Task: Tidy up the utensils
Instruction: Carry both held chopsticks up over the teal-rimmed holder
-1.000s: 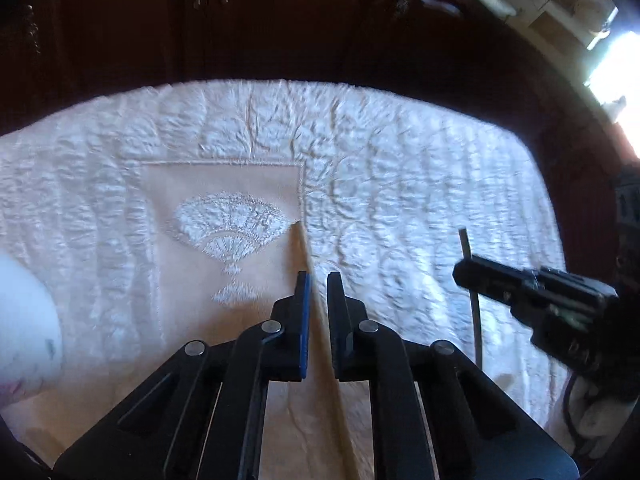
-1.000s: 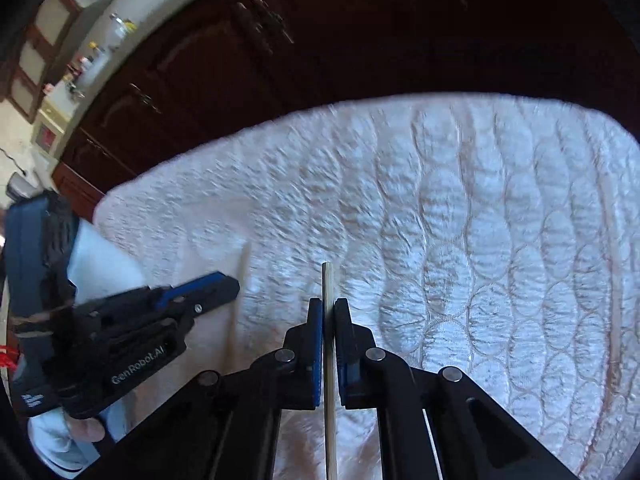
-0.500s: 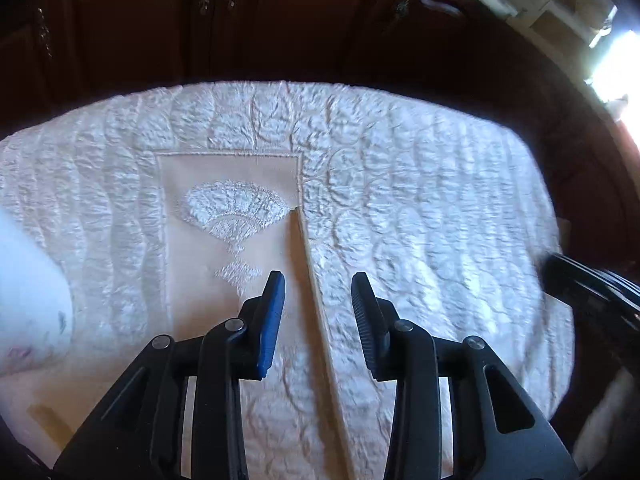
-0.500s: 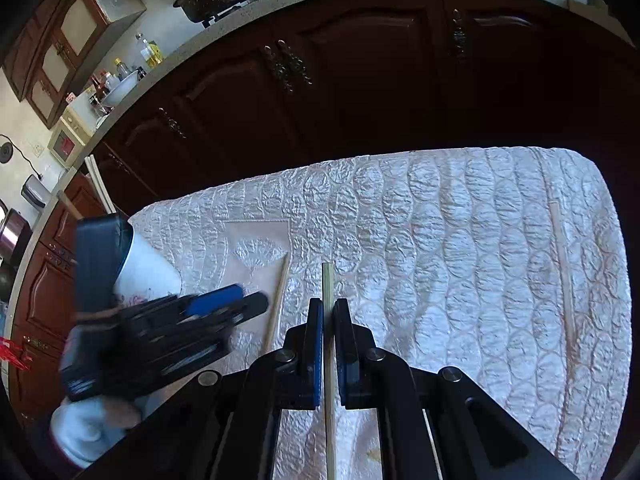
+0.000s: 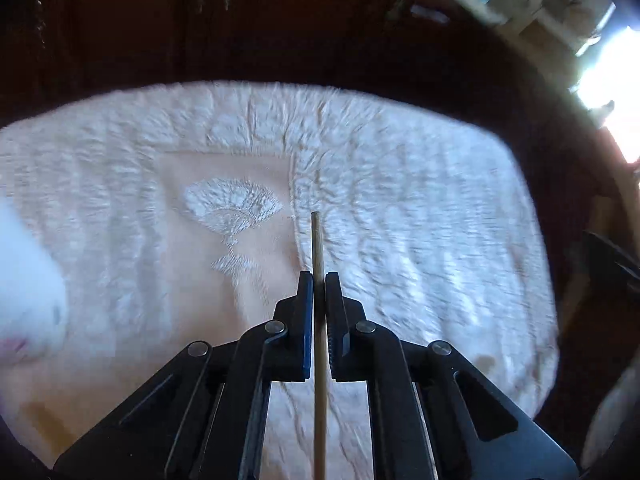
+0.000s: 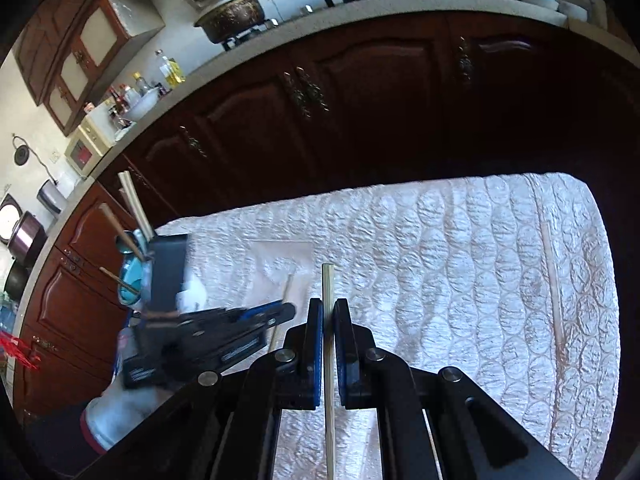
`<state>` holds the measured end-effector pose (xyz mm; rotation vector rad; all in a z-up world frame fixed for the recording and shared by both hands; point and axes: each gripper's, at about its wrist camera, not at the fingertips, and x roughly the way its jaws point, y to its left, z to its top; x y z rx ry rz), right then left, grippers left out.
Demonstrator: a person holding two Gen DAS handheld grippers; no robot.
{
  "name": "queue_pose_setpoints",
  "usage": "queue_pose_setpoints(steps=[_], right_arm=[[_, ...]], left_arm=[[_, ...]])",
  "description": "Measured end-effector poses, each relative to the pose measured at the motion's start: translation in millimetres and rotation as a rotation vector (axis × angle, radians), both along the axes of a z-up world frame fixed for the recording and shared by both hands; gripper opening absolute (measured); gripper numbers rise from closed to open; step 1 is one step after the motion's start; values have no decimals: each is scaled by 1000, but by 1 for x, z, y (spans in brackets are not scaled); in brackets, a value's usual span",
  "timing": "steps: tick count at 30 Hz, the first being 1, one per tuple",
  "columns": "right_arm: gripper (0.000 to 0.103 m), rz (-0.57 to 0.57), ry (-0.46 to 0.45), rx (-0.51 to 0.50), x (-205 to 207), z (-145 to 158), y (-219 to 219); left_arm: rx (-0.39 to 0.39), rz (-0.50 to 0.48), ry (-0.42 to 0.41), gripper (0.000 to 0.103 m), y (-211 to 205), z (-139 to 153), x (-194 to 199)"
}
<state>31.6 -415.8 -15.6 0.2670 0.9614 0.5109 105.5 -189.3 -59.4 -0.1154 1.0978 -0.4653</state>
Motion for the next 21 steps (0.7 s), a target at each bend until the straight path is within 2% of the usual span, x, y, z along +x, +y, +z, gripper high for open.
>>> queue_pose_setpoints(steps=[5,9,21], right_arm=[[5,33,-34,2,-13,18,18],[5,49,-71,4,-24,34,35],[5,131,-150,1,-45,75,82]], left_arm=[[-41,-12,-96,4,30,48,-45],[-52,13,-142,4,55,75,-61],[-52,79,-245,4,106,111,-99]])
